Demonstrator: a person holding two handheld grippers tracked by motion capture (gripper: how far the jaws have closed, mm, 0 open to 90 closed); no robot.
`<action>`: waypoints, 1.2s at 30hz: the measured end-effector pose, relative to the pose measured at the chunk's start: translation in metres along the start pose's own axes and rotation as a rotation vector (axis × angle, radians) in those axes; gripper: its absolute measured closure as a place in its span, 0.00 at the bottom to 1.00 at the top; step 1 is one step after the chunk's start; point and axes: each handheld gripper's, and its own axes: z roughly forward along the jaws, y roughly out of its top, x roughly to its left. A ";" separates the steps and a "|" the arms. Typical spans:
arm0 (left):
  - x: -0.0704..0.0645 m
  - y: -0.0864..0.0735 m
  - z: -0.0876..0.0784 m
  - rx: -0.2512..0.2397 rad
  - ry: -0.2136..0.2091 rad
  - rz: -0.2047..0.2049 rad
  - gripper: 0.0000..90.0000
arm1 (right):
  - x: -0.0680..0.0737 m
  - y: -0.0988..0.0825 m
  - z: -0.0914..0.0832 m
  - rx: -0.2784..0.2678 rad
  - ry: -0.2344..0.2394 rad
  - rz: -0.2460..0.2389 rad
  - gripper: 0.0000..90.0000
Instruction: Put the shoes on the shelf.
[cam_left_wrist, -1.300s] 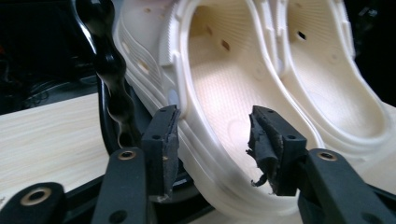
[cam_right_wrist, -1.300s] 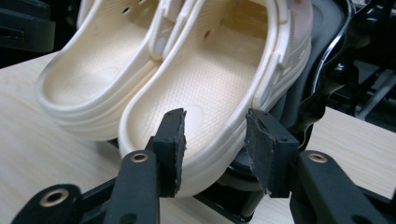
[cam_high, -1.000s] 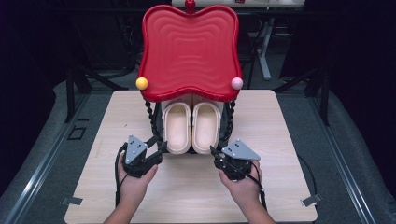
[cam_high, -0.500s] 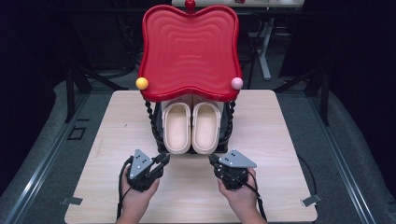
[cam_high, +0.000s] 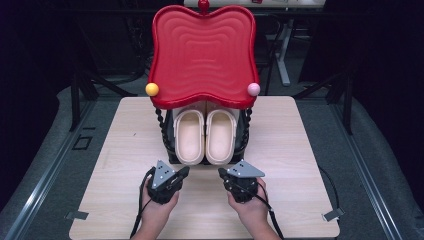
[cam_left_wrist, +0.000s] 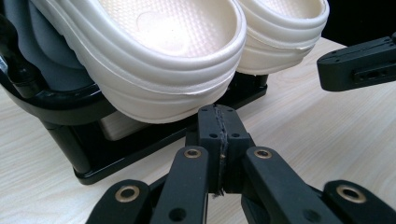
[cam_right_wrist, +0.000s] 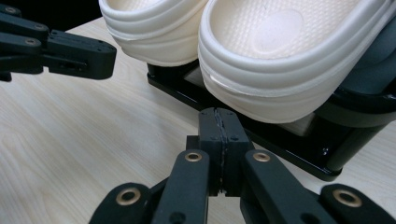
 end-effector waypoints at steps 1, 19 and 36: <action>0.000 0.000 0.001 -0.001 0.003 -0.003 1.00 | 0.000 0.000 0.001 -0.001 -0.001 0.002 1.00; 0.005 0.006 -0.002 0.017 0.029 -0.009 1.00 | -0.004 0.010 -0.003 -0.040 -0.043 0.011 1.00; 0.021 0.019 -0.005 0.011 0.067 -0.011 1.00 | -0.018 0.015 -0.010 -0.024 -0.099 0.006 1.00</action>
